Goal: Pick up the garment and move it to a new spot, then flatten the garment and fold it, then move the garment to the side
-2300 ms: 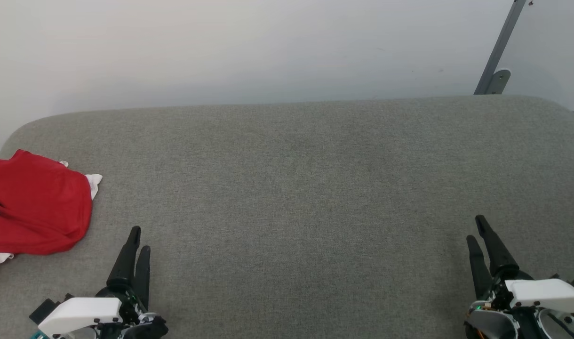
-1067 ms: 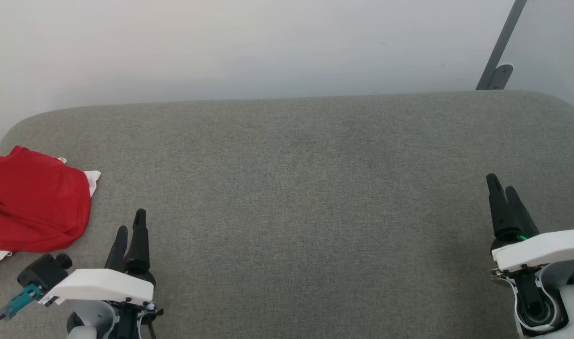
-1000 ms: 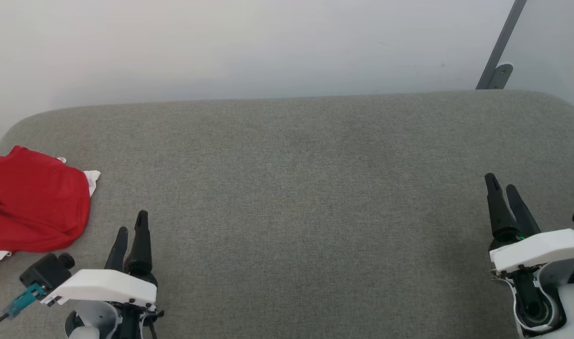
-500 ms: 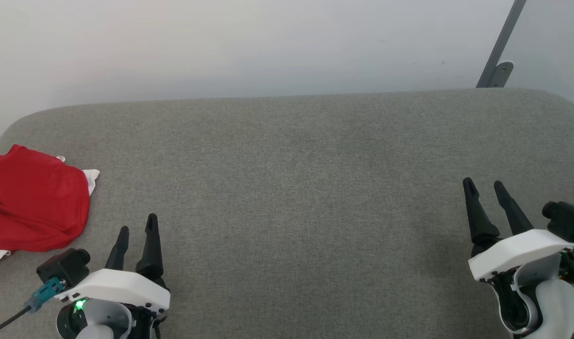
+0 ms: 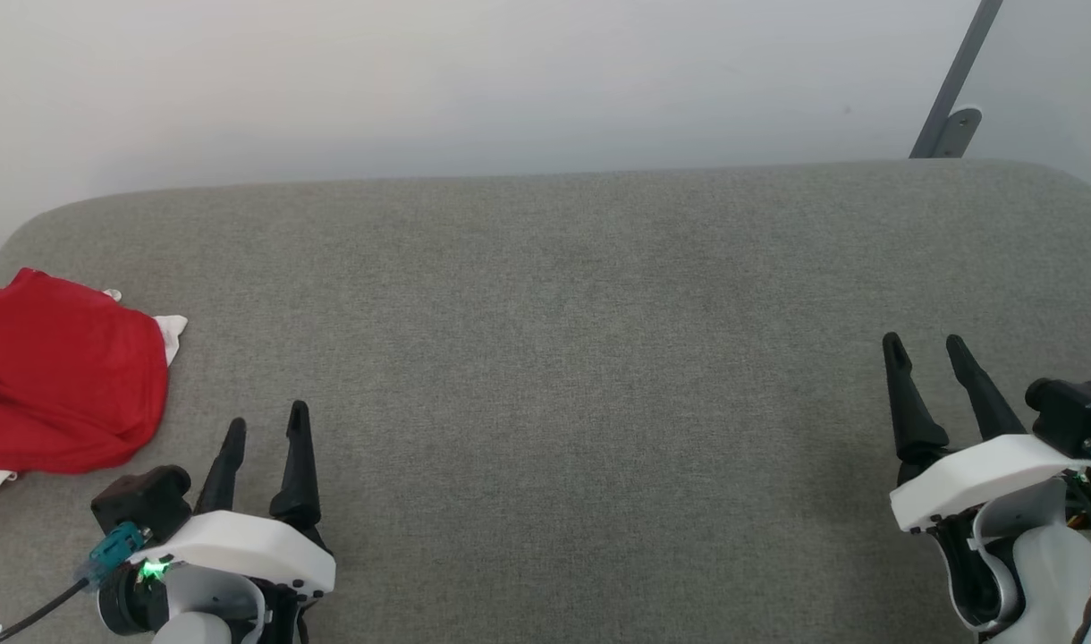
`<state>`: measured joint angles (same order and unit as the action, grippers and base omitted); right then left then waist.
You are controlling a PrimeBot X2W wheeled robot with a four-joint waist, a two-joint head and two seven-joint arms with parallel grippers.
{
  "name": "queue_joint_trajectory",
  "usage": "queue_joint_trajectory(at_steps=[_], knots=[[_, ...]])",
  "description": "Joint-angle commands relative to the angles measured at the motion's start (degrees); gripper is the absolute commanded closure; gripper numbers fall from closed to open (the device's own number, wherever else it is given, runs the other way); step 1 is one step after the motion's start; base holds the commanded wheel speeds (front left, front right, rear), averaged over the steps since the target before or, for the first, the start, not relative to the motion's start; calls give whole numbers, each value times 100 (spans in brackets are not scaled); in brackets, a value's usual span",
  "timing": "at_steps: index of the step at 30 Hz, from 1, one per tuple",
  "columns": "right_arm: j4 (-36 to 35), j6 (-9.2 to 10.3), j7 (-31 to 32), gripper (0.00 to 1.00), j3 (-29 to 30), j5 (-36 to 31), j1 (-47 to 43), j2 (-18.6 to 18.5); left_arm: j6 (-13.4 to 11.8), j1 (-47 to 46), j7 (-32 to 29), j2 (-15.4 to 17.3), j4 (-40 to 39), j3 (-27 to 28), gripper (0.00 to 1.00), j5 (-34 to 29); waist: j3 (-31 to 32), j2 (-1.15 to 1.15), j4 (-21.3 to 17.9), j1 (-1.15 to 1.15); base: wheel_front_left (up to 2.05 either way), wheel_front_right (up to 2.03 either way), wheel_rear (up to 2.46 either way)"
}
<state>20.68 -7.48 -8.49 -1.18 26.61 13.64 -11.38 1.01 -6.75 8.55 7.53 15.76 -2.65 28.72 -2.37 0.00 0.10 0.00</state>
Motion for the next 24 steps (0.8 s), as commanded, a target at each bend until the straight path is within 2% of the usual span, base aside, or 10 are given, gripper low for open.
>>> queue_joint_trajectory(at_steps=[1,9,24], knots=[[-38,-1,-62,0,-12,-118,154,-26,-24,-14,54,15,-91,-5,0,-131,-13,0,-9,0,0,0,0],[-12,-1,-177,0,-122,-382,254,-107,6,80,170,-56,-211,34,0,-554,-83,0,-21,0,0,0,0],[-16,-2,-370,0,33,-697,184,-81,161,169,363,-184,-353,154,0,-1307,-113,0,40,0,0,0,0]])
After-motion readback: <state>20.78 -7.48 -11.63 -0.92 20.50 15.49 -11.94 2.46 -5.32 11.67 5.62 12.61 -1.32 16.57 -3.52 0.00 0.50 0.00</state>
